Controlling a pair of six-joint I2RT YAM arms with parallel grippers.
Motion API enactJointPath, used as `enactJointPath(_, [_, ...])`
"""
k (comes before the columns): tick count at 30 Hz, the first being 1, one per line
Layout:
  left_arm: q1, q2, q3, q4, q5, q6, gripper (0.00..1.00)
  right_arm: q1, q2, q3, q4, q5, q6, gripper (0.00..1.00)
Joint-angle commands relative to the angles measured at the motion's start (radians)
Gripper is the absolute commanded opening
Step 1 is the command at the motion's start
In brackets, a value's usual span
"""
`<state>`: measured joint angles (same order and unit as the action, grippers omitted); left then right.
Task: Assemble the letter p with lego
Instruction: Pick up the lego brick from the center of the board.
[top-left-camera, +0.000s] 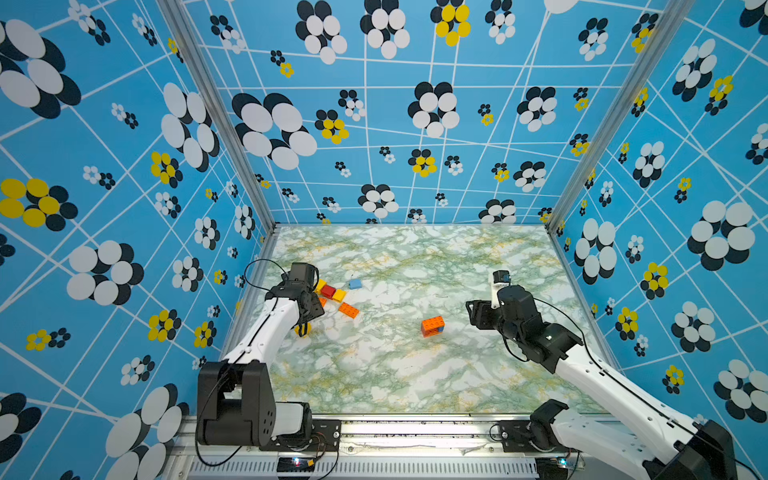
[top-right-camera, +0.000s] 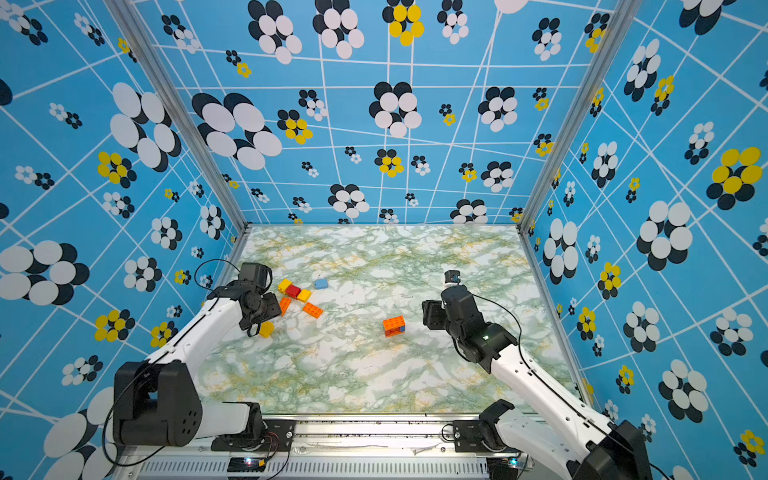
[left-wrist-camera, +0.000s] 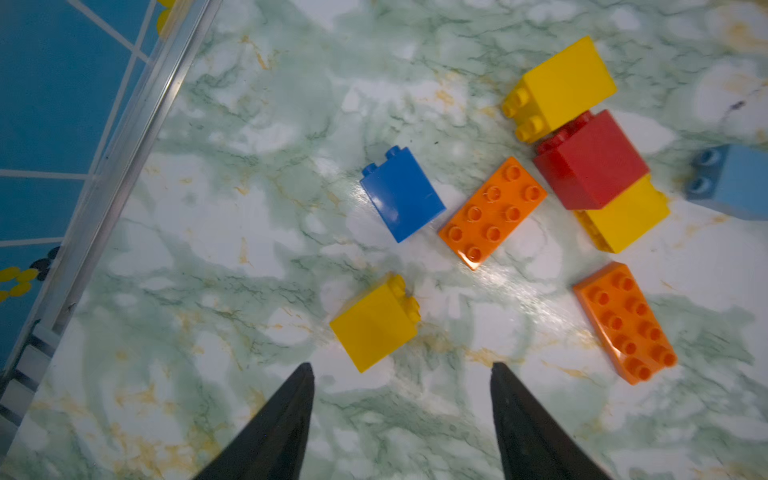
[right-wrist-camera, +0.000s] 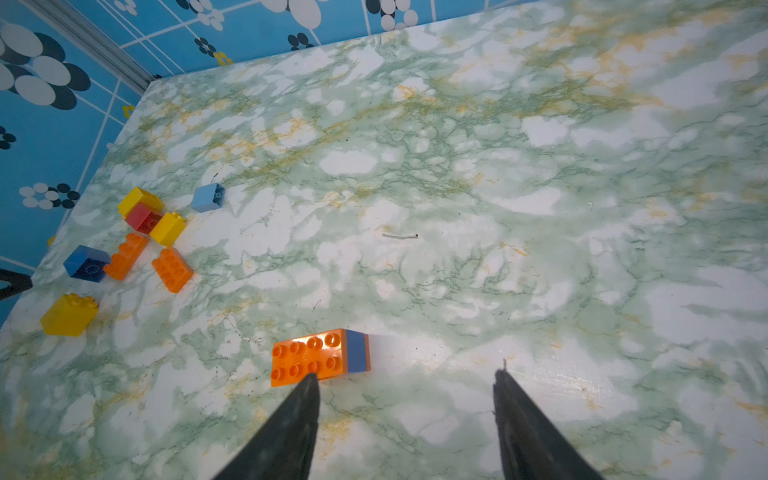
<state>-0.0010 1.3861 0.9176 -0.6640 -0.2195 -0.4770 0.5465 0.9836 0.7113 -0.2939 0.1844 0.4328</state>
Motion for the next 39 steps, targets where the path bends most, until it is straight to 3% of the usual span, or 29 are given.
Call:
enactJointPath(1, [0.043,0.044,-0.035,0.019,0.078,0.068,0.71,-0.008,0.004,-0.015,0.022,0.026,-0.002,0.68])
enactJointPath(4, [0.075,0.093,-0.022,0.043,0.149,0.094,0.72,-0.010,0.006,-0.013,0.023,0.024,0.000,0.67])
enactJointPath(14, [0.093,0.246,0.064,0.040,0.226,0.142,0.77,-0.022,0.004,-0.018,0.023,0.021,0.004,0.68])
enactJointPath(28, [-0.036,0.179,0.029,-0.006,0.201,0.108,0.70,-0.028,0.042,-0.018,0.037,0.004,0.027,0.68])
enactJointPath(36, [-0.032,0.197,0.050,-0.030,0.101,0.115,0.66,-0.030,0.037,-0.015,0.029,-0.001,0.033,0.68])
enactJointPath(39, [-0.033,0.228,0.073,-0.033,0.118,0.132,0.66,-0.031,0.031,-0.019,0.027,0.000,0.036,0.68])
